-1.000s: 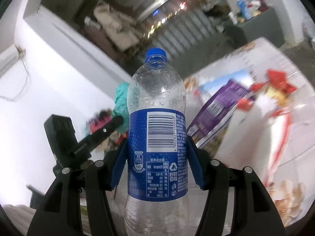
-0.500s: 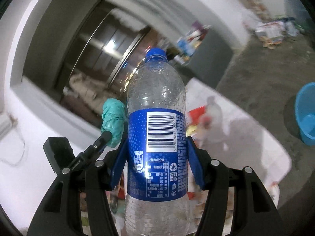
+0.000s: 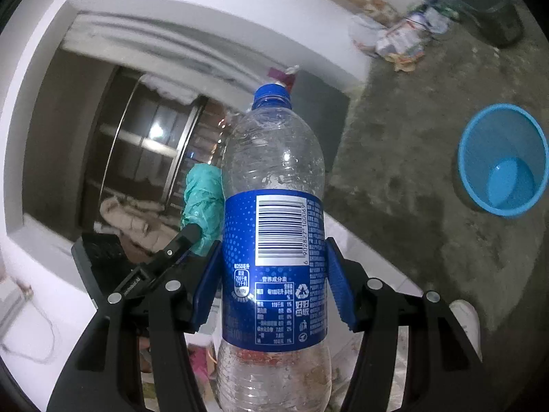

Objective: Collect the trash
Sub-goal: 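Lift the bottle with the right tool while the left tool lifts the teal bag, then open both tools over the blue wastebasket, dropping bottle and teal bag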

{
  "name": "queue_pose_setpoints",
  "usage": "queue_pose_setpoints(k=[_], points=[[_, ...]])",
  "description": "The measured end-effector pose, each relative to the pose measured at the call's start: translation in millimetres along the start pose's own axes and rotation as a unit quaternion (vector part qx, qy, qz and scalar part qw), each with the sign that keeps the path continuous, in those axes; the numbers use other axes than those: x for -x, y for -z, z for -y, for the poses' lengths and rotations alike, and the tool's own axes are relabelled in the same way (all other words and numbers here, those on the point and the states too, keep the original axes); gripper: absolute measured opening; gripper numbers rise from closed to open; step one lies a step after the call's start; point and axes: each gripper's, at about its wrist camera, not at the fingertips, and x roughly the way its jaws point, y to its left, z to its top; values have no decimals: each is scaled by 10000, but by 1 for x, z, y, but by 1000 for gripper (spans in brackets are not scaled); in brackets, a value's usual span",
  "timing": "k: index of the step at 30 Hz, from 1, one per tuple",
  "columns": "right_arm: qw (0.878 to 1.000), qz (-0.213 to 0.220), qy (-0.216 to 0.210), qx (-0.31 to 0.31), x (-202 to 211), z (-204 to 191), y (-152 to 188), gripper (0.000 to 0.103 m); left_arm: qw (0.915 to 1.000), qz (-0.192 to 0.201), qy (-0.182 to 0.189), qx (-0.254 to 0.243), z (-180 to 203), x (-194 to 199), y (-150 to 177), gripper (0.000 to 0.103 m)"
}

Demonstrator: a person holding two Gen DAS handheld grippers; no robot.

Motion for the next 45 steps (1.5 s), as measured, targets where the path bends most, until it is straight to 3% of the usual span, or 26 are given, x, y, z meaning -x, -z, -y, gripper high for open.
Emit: queue_pose_setpoints(k=[5,8,11,16,18,20,21,22,25,27,32,36,41,45], points=[[9961,252,227,-820,13,62,-17,57,9968,-751,249,-139,27,-64,-15,19],[9881,348,365,-1454,18,109,-23,57,9898,-1316,535,-88,41,-112,-23,20],[9745,313,423,-2180,15,159,-25,58,9779,-1937,784,37,53,-171,-29,20],[9455,331,389,-3215,2,227,-38,58,9603,-2622,948,18,76,-257,-29,21],[9363,349,325,-3481,-7,249,-45,60,9555,-2789,951,-125,86,-283,-24,23],[9264,306,363,-3735,-15,273,-51,61,9523,-2911,888,-232,94,-314,-23,34],[9201,349,437,-3876,-18,287,-53,74,9523,-2926,825,-273,96,-330,-23,46],[9171,396,511,-3935,-19,298,-57,79,9534,-2902,765,-308,98,-340,-22,55],[8995,636,963,-4214,-19,330,-59,82,9590,-2766,584,-197,102,-356,-19,59],[8941,741,875,-4330,-16,336,-52,82,9590,-2766,611,-41,103,-357,-17,59],[9122,731,1113,-3876,-15,322,-45,82,9661,-2509,556,-262,102,-334,-18,60],[9262,695,1445,-3413,-13,300,-50,82,9740,-2170,555,-336,100,-298,-21,67],[9482,634,1947,-2429,-9,257,-61,82,9825,-1724,538,-451,95,-244,-29,75],[9567,675,2347,-1580,-5,212,-68,83,9898,-1249,573,-386,84,-192,-34,82]])
